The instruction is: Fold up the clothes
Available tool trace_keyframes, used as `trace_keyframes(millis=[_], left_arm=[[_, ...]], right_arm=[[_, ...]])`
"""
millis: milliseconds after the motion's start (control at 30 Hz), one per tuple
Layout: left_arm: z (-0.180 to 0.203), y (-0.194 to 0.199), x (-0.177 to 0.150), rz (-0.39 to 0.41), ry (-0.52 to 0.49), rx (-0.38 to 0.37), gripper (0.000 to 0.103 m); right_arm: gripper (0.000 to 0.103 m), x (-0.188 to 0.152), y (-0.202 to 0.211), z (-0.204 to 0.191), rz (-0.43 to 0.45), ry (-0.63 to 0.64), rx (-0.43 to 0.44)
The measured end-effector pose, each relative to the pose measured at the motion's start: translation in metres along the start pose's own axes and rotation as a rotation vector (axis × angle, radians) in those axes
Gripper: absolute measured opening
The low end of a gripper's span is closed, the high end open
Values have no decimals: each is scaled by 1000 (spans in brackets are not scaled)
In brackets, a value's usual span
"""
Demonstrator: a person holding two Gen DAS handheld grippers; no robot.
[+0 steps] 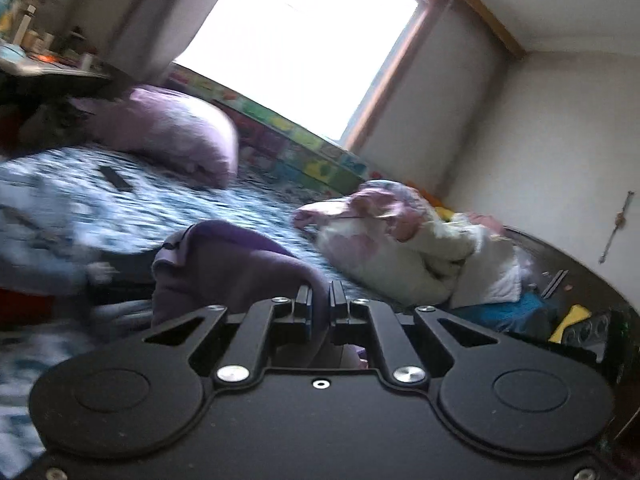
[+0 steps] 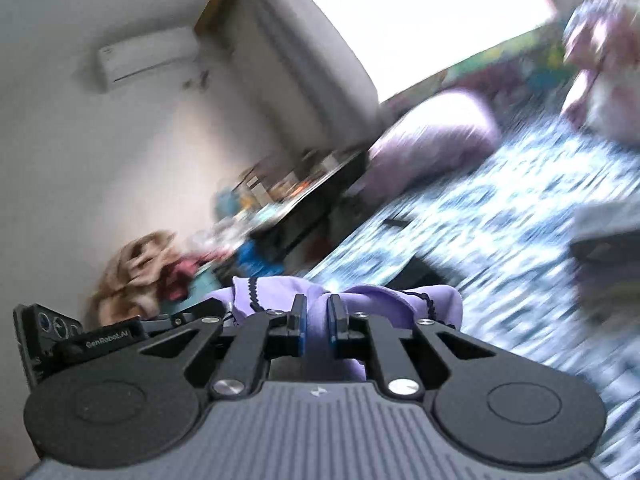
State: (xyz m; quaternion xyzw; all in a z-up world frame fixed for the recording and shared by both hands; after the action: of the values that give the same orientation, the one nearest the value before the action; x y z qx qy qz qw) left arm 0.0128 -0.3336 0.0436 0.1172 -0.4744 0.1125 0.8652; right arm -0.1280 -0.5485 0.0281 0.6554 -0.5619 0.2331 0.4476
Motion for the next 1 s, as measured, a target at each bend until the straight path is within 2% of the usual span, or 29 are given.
trace_keyframes(millis=[67,133,233,333,367,467,533,600,700,767,867,1000], left_arm=[[3,-28,-5,-3,19,-28,4],[6,-45,-22,-36,36,-25,4],[1,-71,-55,-125,48,22,6],[-10,-80,-90,-230,51,97,20],[-12,-77,-96,-243,56,98,28],[-13,-54,-106,-231,66,89,44],[-17,-43,-107,-225,76,93,46],[-21,-39,-108,-224,81,105,47],[-27,-35,-112,-234,95,128,50],[-37,-43,-118,-258,115,150,51],[-53,-53,-128,-305,146,166,53],[-72,-75,-137,-364,151,180,54]], right_arm=[[12,10,7,26,36,-6,-49],[12,13,13,50,60,0,-109],[12,-9,11,90,16,-44,-169],[15,-46,2,127,-94,-95,-255],[15,-59,0,137,-129,-114,-278],[17,-87,15,150,-134,-146,-275],[21,-92,25,155,-124,-152,-278],[32,-95,30,159,-120,-150,-286],[34,-96,23,165,-151,-147,-310],[38,-96,25,171,-175,-149,-317],[56,-104,14,175,-219,-157,-322],[59,-113,-13,177,-258,-136,-353]])
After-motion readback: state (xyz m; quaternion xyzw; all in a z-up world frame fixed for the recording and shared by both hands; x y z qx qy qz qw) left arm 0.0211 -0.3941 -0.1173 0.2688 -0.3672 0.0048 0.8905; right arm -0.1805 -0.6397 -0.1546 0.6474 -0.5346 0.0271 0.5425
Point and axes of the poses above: each gripper's, at about its wrist camera, not at the fingertips, and y roughly against the way its jaws point, z to its right, x to its top, the point moved 1 cm from there along -y, roughly the way its jaws point, and after that the axes turned 12 degrees about -x, right-handed, at the moved point
